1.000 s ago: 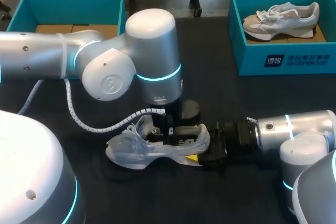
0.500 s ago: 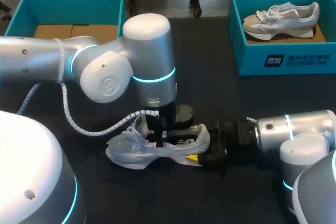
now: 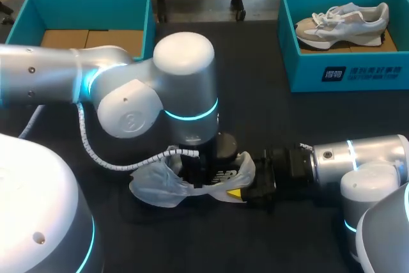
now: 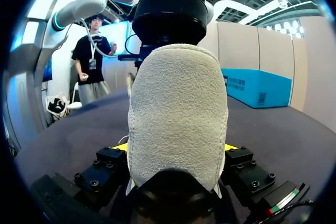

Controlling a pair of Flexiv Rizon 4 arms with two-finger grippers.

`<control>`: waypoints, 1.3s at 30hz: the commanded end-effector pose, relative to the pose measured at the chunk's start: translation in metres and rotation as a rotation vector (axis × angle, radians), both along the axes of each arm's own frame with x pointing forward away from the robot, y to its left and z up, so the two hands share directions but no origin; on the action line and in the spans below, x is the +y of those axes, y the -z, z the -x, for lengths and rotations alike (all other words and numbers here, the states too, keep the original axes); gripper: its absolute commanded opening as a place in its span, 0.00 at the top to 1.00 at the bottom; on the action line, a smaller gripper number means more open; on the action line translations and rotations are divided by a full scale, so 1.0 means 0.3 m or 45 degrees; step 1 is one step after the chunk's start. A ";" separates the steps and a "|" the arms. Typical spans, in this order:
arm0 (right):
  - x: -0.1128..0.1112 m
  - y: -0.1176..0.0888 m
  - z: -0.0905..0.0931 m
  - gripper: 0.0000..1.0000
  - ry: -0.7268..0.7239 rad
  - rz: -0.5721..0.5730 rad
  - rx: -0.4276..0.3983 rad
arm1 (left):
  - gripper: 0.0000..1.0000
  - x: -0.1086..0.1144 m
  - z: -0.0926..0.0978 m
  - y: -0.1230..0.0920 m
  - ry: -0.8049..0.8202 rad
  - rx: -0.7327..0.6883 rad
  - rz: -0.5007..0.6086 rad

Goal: Take the shoe out of the shoebox, open the shoe tongue, remove and reinsert the insole, then place the shoe into the shoebox

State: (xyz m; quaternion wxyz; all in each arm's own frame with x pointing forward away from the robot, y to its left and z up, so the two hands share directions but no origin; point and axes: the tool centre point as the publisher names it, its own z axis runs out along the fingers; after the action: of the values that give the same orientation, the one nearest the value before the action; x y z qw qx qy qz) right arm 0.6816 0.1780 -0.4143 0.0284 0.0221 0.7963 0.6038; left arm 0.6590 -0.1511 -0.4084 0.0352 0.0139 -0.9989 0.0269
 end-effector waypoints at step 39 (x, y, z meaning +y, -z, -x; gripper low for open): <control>0.004 -0.006 -0.003 1.00 0.002 0.004 0.000 | 1.00 0.066 -0.091 -0.056 -0.198 -0.026 0.177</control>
State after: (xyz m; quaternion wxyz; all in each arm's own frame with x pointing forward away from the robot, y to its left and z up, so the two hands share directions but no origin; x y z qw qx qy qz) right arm 0.6851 0.1768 -0.4135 0.0290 0.0232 0.7960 0.6042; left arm 0.6802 -0.1516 -0.4013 0.0036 0.0929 -0.9949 0.0398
